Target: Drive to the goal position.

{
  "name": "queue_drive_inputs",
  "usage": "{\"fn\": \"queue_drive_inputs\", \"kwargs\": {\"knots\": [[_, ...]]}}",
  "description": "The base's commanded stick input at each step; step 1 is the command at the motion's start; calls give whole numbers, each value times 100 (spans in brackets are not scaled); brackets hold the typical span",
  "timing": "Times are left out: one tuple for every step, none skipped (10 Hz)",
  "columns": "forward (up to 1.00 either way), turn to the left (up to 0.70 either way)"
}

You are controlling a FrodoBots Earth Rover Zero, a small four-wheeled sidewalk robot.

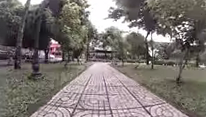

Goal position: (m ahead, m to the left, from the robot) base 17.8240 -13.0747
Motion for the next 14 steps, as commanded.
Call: {"fn": "queue_drive_inputs", "kwargs": {"knots": [[100,24],[100,5],[100,0],[100,0],[100,0],[100,0],[100,0],[100,0],[100,0],[100,0],[100,0],[100,0],[100,0],[100,0]]}}
